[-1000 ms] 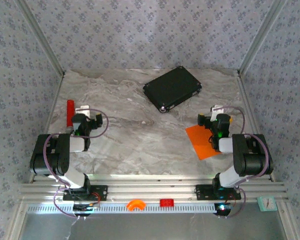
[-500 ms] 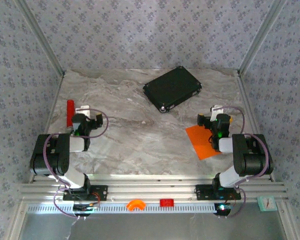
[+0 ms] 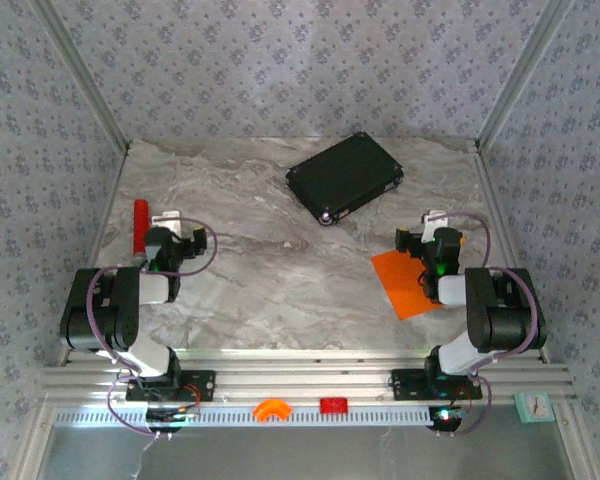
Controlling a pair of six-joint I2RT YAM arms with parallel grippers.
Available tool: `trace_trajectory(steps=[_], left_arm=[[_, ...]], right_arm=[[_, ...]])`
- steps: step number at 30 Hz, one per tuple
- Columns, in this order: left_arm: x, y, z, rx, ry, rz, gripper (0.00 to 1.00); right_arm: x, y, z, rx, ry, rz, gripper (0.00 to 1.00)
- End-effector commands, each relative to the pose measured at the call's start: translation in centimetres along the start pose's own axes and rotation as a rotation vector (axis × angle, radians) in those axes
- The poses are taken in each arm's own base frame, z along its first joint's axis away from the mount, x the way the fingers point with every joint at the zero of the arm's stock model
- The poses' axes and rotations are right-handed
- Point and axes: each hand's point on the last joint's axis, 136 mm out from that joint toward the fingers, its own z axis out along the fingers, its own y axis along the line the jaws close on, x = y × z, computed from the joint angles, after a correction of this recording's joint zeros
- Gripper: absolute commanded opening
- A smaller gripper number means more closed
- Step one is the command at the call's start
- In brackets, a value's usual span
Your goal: Fold a paper plane with a square sheet of paper (pick it up from the middle)
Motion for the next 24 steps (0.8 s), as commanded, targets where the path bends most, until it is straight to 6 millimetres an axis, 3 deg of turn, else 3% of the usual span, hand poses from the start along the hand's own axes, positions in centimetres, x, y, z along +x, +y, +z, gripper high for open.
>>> trace_trajectory(steps=[1,5,9,12,16,18,20,24], left_arm=[[-1.4,-0.7,-0.1,0.037,-0.047,0.019,1.0],[-2.2,-0.9,-1.0,0.049,-0.062,0.025,1.0],[-4.2,0.3,-2.6,-0.015,-0.023,-0.033,1.0],[-6.1,0.3,-4.3,-0.009,-0.032,-0.059,1.0],[-8.2,1.6,-7.2,-0.07,-0.036,-0.228,1.0],[-8.4,2.3,-8.7,-0.105,-0.024,-0.401,1.0],[-8.5,1.4,-9.8,-0.044,-0.011,-0.5,1.0],[-8.5,-2.8,-11.5,0.205,0.069,-0.594,1.0]], right_arm=[[-1.0,0.2,-0.2,0.028,-0.045,-0.032,0.99],[-1.4,0.4,-1.6,0.054,-0.105,-0.061,0.99],[-3.5,0.3,-4.2,0.132,-0.157,-0.069,0.99],[-3.1,-1.4,-5.3,0.193,0.066,0.142,0.99],[-1.6,-3.5,-8.6,0.34,0.312,0.431,0.99],[-1.4,-2.3,-9.3,0.262,0.391,0.515,0.99],[-1.1,-1.3,-10.0,0.196,0.448,0.573,0.99],[0.7,2.0,-11.3,-0.031,0.504,0.715,0.99]])
